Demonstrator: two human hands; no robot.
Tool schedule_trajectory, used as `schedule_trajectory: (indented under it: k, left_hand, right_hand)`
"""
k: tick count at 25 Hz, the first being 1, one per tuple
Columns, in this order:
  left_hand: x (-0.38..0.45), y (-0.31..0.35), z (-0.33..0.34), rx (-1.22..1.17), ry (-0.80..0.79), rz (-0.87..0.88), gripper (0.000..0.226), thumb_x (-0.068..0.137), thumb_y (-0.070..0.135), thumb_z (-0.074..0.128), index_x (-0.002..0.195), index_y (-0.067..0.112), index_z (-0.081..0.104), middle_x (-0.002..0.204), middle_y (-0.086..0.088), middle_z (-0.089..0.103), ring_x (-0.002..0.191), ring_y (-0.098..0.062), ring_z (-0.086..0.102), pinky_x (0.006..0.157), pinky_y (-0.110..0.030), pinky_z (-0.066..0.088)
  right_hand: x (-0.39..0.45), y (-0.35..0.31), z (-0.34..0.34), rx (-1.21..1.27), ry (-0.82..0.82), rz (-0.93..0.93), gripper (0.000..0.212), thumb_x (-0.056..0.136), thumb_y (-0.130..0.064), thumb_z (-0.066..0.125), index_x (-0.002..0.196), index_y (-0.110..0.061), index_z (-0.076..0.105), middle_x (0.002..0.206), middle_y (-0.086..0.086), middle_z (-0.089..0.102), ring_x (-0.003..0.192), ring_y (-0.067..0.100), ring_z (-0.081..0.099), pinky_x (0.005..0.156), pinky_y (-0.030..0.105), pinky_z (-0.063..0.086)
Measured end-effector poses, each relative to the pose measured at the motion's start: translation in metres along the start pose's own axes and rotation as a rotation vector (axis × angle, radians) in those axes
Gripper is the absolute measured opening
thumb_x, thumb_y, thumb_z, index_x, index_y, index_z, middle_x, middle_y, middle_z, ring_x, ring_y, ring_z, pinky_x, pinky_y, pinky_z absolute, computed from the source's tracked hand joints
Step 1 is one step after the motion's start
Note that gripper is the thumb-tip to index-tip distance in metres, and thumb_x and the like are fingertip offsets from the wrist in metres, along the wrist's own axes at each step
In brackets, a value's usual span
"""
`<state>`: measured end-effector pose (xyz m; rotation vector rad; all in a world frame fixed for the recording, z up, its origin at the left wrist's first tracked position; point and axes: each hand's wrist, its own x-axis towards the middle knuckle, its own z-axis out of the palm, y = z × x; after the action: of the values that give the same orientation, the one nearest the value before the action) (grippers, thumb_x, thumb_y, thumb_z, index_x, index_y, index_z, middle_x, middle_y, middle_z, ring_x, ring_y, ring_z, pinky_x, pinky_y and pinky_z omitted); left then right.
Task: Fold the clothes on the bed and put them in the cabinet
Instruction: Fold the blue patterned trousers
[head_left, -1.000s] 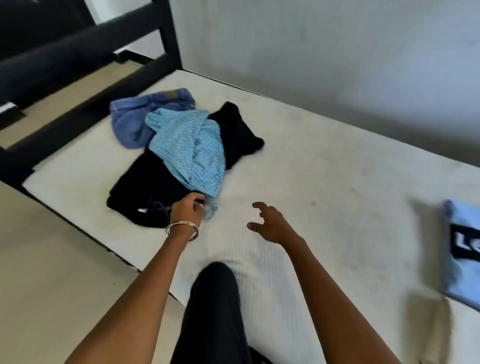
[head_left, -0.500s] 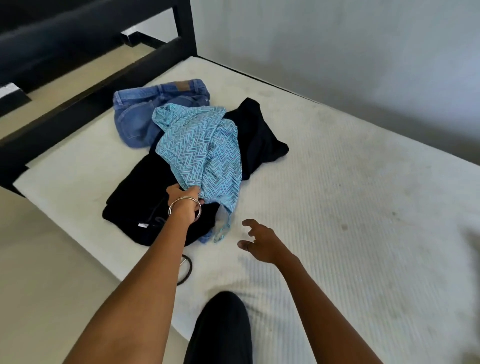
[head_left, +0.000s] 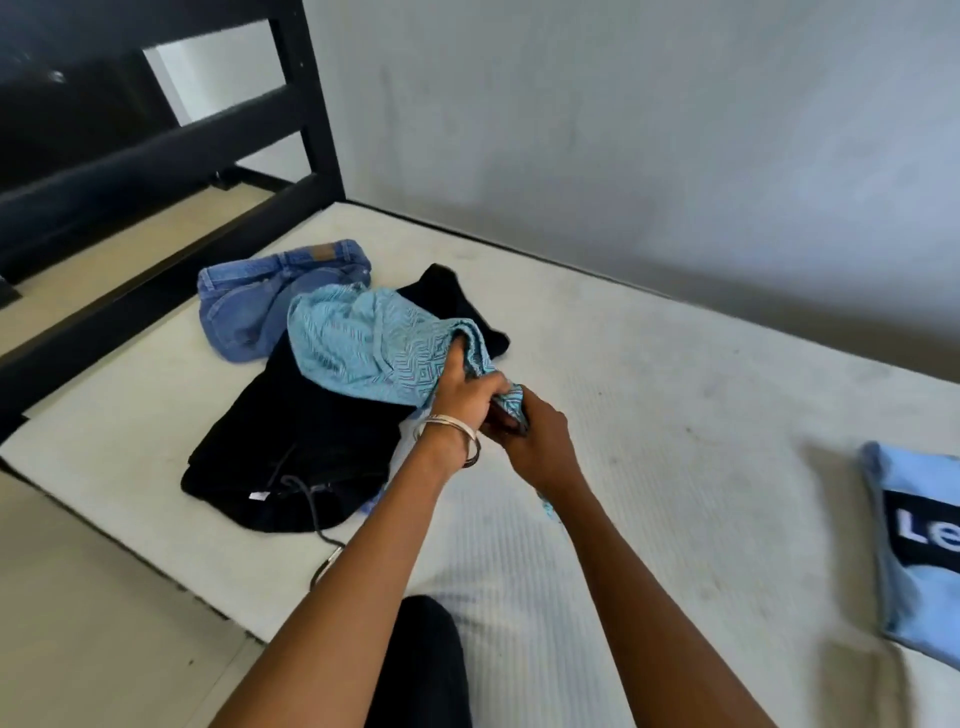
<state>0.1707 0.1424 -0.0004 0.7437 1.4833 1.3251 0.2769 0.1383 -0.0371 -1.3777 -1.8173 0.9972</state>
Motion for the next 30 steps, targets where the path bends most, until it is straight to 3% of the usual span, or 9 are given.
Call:
schedule_trajectory:
  k: [4, 9, 13, 16, 18, 21, 25, 28, 30]
  left_hand:
    - [-0.031, 0.056, 0.051, 0.249, -0.13, 0.083, 0.085, 0.08, 0.024, 0.074, 0.149, 0.033, 0.027, 0.139, 0.0, 0.046, 0.125, -0.02, 0.046, 0.105, -0.034, 0.039]
    - [-0.082, 0.111, 0.108, 0.595, -0.348, 0.279, 0.067, 0.084, 0.002, 0.058, 0.141, 0.033, 0.046, 0.104, -0.011, 0.061, 0.074, -0.022, 0.055, 0.066, -0.028, 0.045]
    - [-0.138, 0.155, 0.149, 0.75, -0.632, 0.403, 0.046, 0.083, 0.006, 0.062, 0.124, 0.027, 0.065, 0.073, -0.002, 0.056, 0.06, -0.014, 0.043, 0.056, -0.024, 0.036]
    - [-0.187, 0.196, 0.182, 0.997, -1.013, 0.508, 0.031, 0.073, 0.01, 0.065, 0.09, 0.036, 0.071, 0.071, 0.002, 0.066, 0.062, -0.014, 0.058, 0.058, -0.023, 0.048]
    - [-0.208, 0.224, 0.194, 1.135, -1.145, 0.579, 0.033, 0.076, 0.002, 0.065, 0.088, 0.032, 0.068, 0.07, 0.007, 0.07, 0.06, -0.01, 0.064, 0.057, -0.022, 0.051]
    - [-0.221, 0.263, 0.196, 1.26, -1.085, 0.724, 0.04, 0.076, 0.001, 0.068, 0.097, 0.035, 0.067, 0.08, 0.011, 0.073, 0.069, -0.008, 0.068, 0.062, -0.025, 0.053]
    - [-0.195, 0.263, 0.185, 1.449, -0.674, 1.001, 0.021, 0.076, 0.015, 0.072, 0.091, 0.027, 0.064, 0.079, 0.008, 0.065, 0.073, -0.012, 0.062, 0.062, -0.024, 0.043]
    - [-0.166, 0.23, 0.182, 1.059, -0.487, 1.015, 0.018, 0.08, 0.026, 0.066, 0.096, 0.02, 0.065, 0.095, -0.006, 0.069, 0.092, -0.026, 0.064, 0.075, -0.03, 0.046]
    - [-0.158, 0.209, 0.179, 0.769, -0.551, 0.84, 0.028, 0.08, 0.038, 0.067, 0.105, 0.03, 0.059, 0.106, -0.006, 0.068, 0.097, -0.028, 0.065, 0.086, -0.039, 0.052]
  right_hand:
    - [-0.032, -0.039, -0.07, -0.209, 0.088, -0.143, 0.022, 0.082, -0.007, 0.056, 0.103, -0.003, 0.061, 0.095, 0.017, 0.071, 0.084, 0.036, 0.064, 0.065, 0.036, 0.045]
    - [-0.09, -0.063, -0.199, 0.199, -0.463, 0.119, 0.03, 0.096, -0.015, 0.058, 0.123, -0.029, 0.056, 0.109, 0.011, 0.072, 0.092, 0.027, 0.071, 0.069, 0.032, 0.052]
    - [-0.118, -0.061, -0.293, 0.207, 0.4, 0.073, 0.04, 0.086, 0.009, 0.056, 0.105, -0.024, 0.066, 0.099, 0.012, 0.067, 0.073, 0.013, 0.062, 0.064, 0.027, 0.045]
    - [-0.134, -0.072, -0.336, -0.132, 0.244, -0.224, 0.094, 0.065, 0.015, 0.073, 0.128, -0.051, 0.048, 0.132, -0.003, 0.048, 0.112, 0.014, 0.054, 0.09, 0.029, 0.048]
    - [-0.147, -0.082, -0.361, -0.064, 0.093, -0.306, 0.078, 0.063, 0.015, 0.076, 0.12, -0.035, 0.062, 0.12, -0.004, 0.061, 0.103, 0.007, 0.06, 0.088, 0.025, 0.049]
    - [-0.163, -0.084, -0.381, 0.118, 0.132, -0.297, 0.025, 0.068, -0.006, 0.08, 0.093, -0.004, 0.072, 0.09, 0.019, 0.07, 0.084, 0.017, 0.062, 0.08, 0.038, 0.05]
    - [-0.16, -0.093, -0.395, 0.096, 0.497, -0.286, 0.034, 0.066, -0.027, 0.085, 0.076, 0.001, 0.069, 0.069, 0.017, 0.065, 0.064, 0.016, 0.056, 0.063, 0.036, 0.046]
    - [-0.159, -0.121, -0.403, -0.116, 0.611, -0.348, 0.05, 0.072, -0.037, 0.084, 0.063, 0.001, 0.052, 0.053, 0.007, 0.042, 0.051, 0.014, 0.036, 0.051, 0.028, 0.028]
    - [-0.157, -0.133, -0.402, -0.413, 0.676, -0.333, 0.053, 0.077, -0.048, 0.078, 0.06, -0.011, 0.044, 0.052, -0.001, 0.038, 0.052, 0.017, 0.035, 0.051, 0.03, 0.023]
